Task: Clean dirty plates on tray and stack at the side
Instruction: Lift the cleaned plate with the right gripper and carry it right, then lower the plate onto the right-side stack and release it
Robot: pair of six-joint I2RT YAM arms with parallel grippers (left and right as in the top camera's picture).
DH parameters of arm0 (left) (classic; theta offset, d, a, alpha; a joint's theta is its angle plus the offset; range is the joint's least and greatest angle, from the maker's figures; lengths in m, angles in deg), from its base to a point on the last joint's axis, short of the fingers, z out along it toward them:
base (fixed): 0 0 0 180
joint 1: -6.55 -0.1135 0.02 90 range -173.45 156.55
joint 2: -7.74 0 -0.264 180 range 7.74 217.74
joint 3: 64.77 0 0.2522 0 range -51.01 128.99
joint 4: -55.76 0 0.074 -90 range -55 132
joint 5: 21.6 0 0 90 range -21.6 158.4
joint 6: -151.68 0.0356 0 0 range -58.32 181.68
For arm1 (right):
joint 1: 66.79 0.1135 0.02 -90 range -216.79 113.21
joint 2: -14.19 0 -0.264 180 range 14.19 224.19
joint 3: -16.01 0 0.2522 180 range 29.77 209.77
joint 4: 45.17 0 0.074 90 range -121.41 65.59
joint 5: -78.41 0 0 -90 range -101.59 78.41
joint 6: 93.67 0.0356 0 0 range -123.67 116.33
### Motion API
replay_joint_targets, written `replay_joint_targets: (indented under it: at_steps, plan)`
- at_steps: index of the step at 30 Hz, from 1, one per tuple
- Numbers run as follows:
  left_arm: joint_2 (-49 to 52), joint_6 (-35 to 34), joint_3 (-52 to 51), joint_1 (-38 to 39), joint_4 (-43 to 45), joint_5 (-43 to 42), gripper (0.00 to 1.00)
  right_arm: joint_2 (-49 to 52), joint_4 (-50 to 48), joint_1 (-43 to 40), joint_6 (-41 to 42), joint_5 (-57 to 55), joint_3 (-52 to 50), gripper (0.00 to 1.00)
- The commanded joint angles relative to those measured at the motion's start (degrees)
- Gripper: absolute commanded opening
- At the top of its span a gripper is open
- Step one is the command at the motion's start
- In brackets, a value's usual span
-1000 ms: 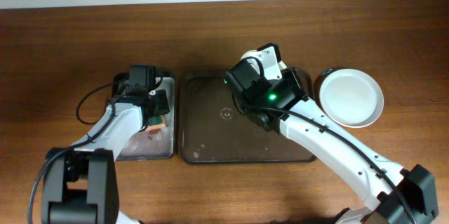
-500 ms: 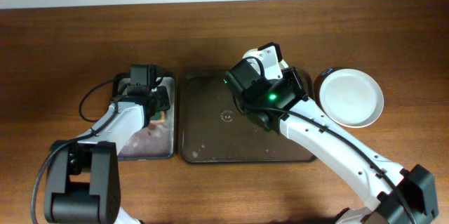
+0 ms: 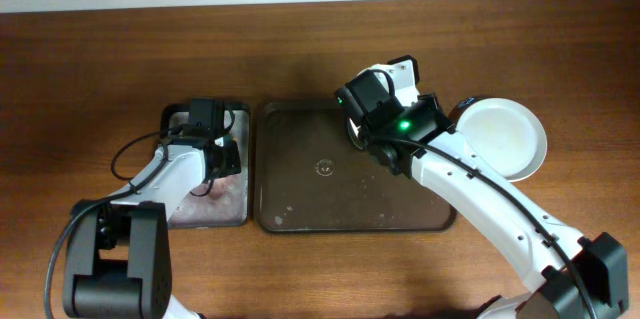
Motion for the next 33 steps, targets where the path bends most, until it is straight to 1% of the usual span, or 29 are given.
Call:
replay_joint_targets:
  at_steps: [1,2,3,4,7,9,12,14,15,16,18,20,21,23,26,28,31,33]
  plan:
    - [-1.01,-0.09,0.0,-0.13,-0.31,0.68,0.0,-1.2,-0.17,-0.15,1.53,0.02,-0.07,0.04]
    - [-1.36,-0.07,0.11,-0.15,-0.66,0.98,0.0,-1.2,-0.2,-0.15,1.53,0.0,-0.07,0.04]
    - [-1.99,-0.09,0.33,-0.15,-1.07,0.92,0.35,-1.2,-0.22,-0.15,1.53,-0.02,-0.04,0.04]
    - [-2.95,-0.07,0.68,-0.13,-1.62,0.9,0.45,-1.2,-0.2,-0.15,1.51,-0.46,0.02,0.04]
    - [-6.91,-0.11,1.86,-0.13,-3.67,0.68,0.61,-1.51,0.04,-0.02,1.46,-5.16,0.44,0.04]
    - [-9.88,-0.11,1.88,-0.13,-4.98,0.68,0.65,-2.43,0.09,0.17,1.49,-7.15,0.55,0.04]
    - [-11.63,-0.11,1.88,-0.13,-6.64,0.7,0.68,-4.5,-0.17,0.28,1.53,-7.13,0.57,0.04]
    - [-11.63,-0.11,1.86,-0.13,-7.85,0.7,0.77,-5.73,-0.17,0.2,3.06,-7.1,0.57,0.04]
    - [-11.63,-0.13,1.86,-0.13,-8.31,0.68,0.8,-6.14,-0.15,-0.11,3.52,-6.54,0.57,0.04]
    - [-11.63,-0.13,1.86,-0.13,-8.85,0.68,0.82,-6.43,-0.15,-1.01,4.63,-4.52,0.57,0.04]
    - [-11.63,-0.13,1.86,-0.13,-9.35,0.68,0.82,-6.45,-0.2,-4.39,6.1,1.49,0.57,0.04]
    - [-11.63,-0.13,1.86,-0.13,-9.77,0.68,0.82,-6.38,-0.13,-10.32,6.08,10.78,0.57,0.04]
    - [-11.63,-0.13,1.86,-0.13,-9.88,0.68,0.86,-6.38,-0.11,-13.49,6.08,14.93,0.57,0.04]
    - [-11.63,-0.13,1.86,-0.13,-9.97,0.68,0.87,-6.38,0.22,-22.05,6.05,24.85,0.57,0.04]
    - [-11.63,-0.13,1.86,-0.13,-9.97,0.68,0.87,-6.29,0.98,-34.36,5.99,35.78,0.5,0.04]
    - [-11.61,-0.13,1.86,-0.13,-9.97,0.68,0.88,-5.81,1.53,-40.13,5.99,39.17,0.5,0.04]
    - [-11.63,-0.13,1.86,-0.13,-9.94,0.68,0.88,-3.1,3.08,-51.45,5.97,42.05,0.5,0.04]
    - [-11.61,-0.13,1.86,-0.13,-9.94,0.68,0.88,-1.62,3.3,-54.71,5.79,42.1,0.48,0.04]
